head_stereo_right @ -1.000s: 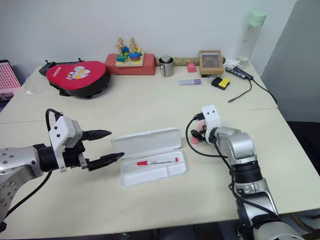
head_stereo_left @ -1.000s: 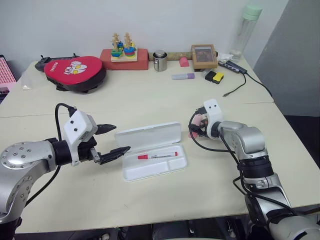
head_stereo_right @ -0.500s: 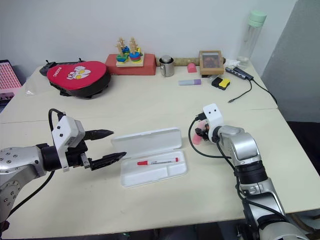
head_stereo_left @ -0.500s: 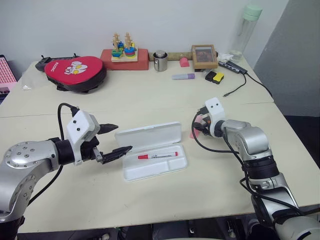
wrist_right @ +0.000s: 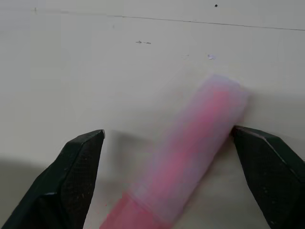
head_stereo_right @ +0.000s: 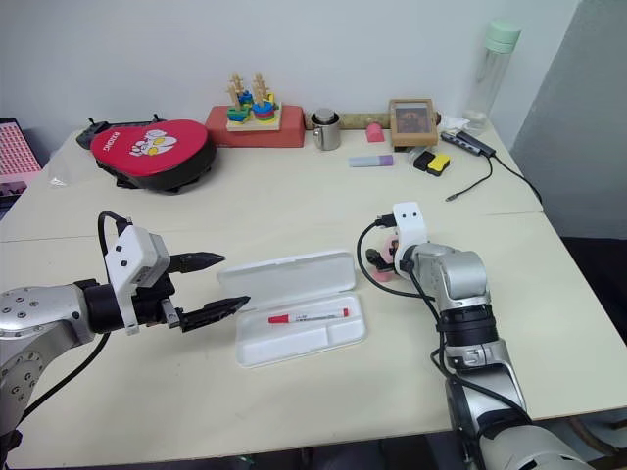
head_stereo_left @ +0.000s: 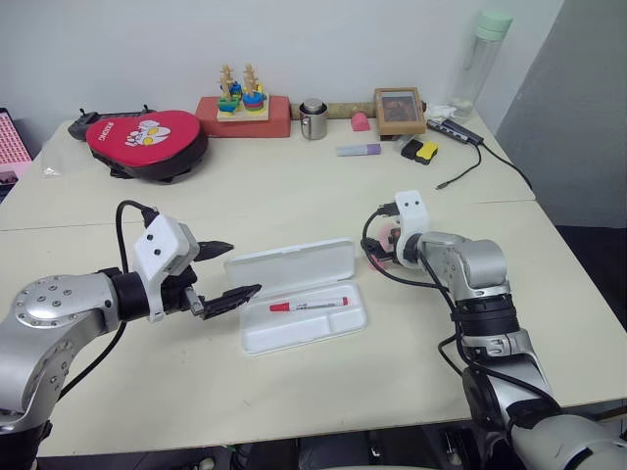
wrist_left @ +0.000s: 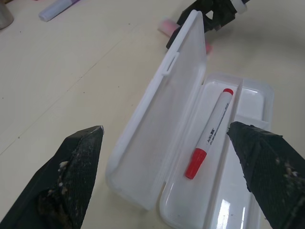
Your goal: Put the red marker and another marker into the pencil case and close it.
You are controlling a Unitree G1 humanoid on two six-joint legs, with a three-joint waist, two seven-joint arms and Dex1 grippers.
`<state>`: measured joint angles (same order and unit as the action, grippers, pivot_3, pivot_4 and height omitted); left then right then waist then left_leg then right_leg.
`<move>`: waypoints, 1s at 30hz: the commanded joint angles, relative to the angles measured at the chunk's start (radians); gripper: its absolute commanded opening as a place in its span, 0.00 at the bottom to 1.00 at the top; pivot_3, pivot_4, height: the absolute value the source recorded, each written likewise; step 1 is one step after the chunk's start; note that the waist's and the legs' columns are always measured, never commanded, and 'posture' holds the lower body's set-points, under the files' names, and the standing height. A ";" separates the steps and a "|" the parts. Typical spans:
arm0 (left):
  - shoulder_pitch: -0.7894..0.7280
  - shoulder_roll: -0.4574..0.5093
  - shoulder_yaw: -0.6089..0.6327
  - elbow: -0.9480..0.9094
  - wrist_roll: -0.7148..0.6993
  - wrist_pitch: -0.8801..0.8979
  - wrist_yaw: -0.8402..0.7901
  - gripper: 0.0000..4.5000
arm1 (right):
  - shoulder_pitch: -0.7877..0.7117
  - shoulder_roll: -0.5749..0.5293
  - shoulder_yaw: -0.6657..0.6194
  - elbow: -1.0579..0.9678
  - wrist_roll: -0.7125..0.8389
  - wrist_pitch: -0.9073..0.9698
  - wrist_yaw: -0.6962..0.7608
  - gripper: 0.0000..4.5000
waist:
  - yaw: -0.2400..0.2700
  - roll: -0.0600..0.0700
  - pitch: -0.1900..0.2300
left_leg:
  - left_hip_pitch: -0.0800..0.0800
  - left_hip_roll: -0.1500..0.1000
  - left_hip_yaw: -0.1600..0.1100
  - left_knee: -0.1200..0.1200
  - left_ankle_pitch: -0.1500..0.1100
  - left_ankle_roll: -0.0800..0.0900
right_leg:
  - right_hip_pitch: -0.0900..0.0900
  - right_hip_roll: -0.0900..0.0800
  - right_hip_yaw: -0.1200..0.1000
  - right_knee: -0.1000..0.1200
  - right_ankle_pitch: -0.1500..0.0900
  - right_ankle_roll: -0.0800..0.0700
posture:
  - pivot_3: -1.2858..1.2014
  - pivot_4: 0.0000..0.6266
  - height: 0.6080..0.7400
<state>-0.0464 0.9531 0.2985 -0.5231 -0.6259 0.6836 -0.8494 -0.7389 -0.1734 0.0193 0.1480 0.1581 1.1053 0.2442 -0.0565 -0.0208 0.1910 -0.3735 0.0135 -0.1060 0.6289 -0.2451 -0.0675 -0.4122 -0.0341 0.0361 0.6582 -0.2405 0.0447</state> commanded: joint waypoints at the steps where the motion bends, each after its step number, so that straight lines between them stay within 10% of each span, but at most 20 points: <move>1: -0.004 -0.004 0.014 -0.026 0.003 -0.012 0.008 1.00 | 0.026 -0.038 -0.002 -0.008 -0.013 -0.004 0.001 1.00 | 0.001 0.000 0.000 | 0.000 0.000 0.000 0.000 0.000 0.000 | 0.000 0.000 0.000 0.000 0.000 0.000 | 0.52 0.24 1.00; 9: -0.005 -0.005 0.011 -0.029 0.002 -0.010 0.012 1.00 | 0.051 -0.094 0.030 -0.016 -0.019 -0.040 0.018 1.00 | 0.003 0.000 0.000 | 0.000 0.000 0.000 0.000 0.000 0.000 | 0.000 0.000 0.000 -0.001 0.000 0.000 | 0.52 0.24 1.00; 23: -0.014 -0.011 -0.001 -0.023 0.005 -0.016 0.012 1.00 | 0.108 -0.175 0.133 -0.072 -0.048 -0.105 0.090 0.25 | 0.005 0.000 0.000 | -0.001 0.000 0.000 0.000 0.000 0.000 | 0.000 0.000 0.000 -0.002 0.000 0.000 | 0.52 0.24 1.00; 30: -0.007 -0.012 0.004 -0.027 0.005 -0.015 0.010 1.00 | 0.108 -0.204 0.135 -0.105 -0.035 -0.127 0.128 0.24 | 0.006 0.000 0.000 | -0.001 0.000 0.000 0.000 0.000 0.000 | -0.001 0.000 0.000 -0.002 0.000 0.000 | 0.52 0.24 1.00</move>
<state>-0.0504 0.9390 0.2897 -0.5237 -0.6257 0.6837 -0.8401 -0.6405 -0.3504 0.1575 0.0610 0.1357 0.9757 0.3572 -0.0504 -0.0211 0.1909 -0.3749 0.0134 -0.1057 0.6285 -0.2452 -0.0675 -0.4129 -0.0342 0.0362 0.6562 -0.2408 0.0450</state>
